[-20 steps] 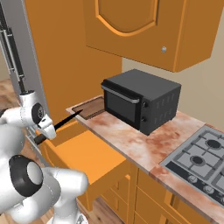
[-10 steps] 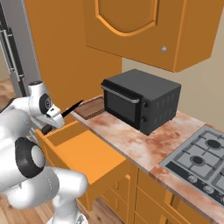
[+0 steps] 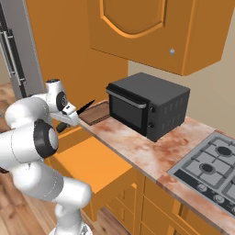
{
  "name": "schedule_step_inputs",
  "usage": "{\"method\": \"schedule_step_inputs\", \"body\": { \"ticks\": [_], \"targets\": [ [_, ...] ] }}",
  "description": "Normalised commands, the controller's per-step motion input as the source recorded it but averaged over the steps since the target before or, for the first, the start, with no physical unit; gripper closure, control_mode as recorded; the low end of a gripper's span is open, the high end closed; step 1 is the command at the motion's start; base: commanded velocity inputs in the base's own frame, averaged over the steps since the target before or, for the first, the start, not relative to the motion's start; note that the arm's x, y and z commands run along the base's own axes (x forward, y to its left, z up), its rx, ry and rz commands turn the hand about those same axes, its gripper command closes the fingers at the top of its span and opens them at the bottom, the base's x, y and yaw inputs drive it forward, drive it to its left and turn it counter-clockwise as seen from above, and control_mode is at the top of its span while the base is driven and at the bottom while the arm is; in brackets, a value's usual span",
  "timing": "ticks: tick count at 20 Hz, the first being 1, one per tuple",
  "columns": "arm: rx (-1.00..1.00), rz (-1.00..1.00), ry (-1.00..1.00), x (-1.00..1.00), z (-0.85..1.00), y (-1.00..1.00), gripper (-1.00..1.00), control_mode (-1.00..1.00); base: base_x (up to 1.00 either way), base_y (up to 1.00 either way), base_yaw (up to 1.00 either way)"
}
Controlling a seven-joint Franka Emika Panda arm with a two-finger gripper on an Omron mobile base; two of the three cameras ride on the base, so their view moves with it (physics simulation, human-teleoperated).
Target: Pick up the knife from the drawer and place it on the cutting board. Then place the meat from the plate to the cutting board.
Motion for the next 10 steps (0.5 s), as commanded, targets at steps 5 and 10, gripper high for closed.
{"method": "schedule_step_inputs", "body": {
  "ticks": [5, 10],
  "targets": [
    [0.00, 0.00, 0.00, 0.58, 0.00, -0.07, 1.00, -1.00, 0.00, 0.00, 0.00],
    [0.00, 0.00, 0.04, 0.59, 0.00, -0.01, 1.00, -1.00, 0.00, 0.00, 0.00]
  ]
}}
